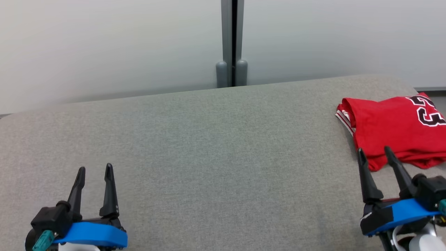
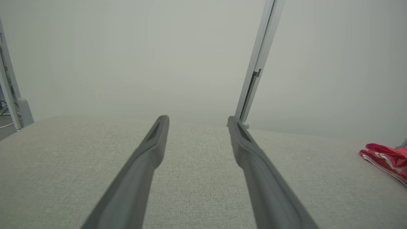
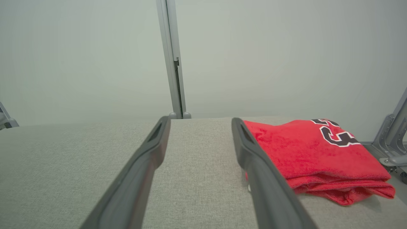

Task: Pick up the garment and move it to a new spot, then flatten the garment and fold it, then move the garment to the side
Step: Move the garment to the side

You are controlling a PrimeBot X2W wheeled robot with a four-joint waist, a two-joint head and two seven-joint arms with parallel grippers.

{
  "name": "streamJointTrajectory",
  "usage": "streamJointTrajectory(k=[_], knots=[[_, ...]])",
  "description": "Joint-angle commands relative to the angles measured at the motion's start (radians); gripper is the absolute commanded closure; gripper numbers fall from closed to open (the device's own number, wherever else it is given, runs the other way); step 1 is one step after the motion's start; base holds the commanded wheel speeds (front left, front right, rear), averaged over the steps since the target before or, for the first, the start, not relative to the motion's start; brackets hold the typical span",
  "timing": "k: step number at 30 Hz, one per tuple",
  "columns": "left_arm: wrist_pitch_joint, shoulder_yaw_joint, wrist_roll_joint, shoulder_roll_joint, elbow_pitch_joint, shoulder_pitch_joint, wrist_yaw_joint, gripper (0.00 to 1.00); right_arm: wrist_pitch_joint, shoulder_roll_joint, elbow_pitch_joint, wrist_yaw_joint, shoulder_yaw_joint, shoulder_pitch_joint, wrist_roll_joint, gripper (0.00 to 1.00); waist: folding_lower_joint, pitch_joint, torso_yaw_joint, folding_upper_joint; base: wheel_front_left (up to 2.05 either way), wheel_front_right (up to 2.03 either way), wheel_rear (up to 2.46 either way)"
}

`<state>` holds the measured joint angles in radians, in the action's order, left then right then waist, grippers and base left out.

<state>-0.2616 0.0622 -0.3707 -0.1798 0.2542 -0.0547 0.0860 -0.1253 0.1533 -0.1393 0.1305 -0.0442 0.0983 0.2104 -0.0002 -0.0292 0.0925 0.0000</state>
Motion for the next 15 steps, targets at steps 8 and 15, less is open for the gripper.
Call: streamJointTrajectory(k=[8,15], knots=[[-0.004,-0.034,0.033,0.022,0.027,0.052,0.016,0.0,0.037,-0.057,0.048,0.001,-0.006,-0.064,-0.028,0.0,0.0002,0.029,-0.031,0.0,0.0,0.0,0.0],[-0.004,-0.039,0.047,0.041,0.048,0.049,0.027,0.0,0.048,-0.051,0.01,0.001,-0.002,-0.045,-0.038,0.0,0.0002,0.035,-0.045,0.0,0.0,0.0,0.0]])
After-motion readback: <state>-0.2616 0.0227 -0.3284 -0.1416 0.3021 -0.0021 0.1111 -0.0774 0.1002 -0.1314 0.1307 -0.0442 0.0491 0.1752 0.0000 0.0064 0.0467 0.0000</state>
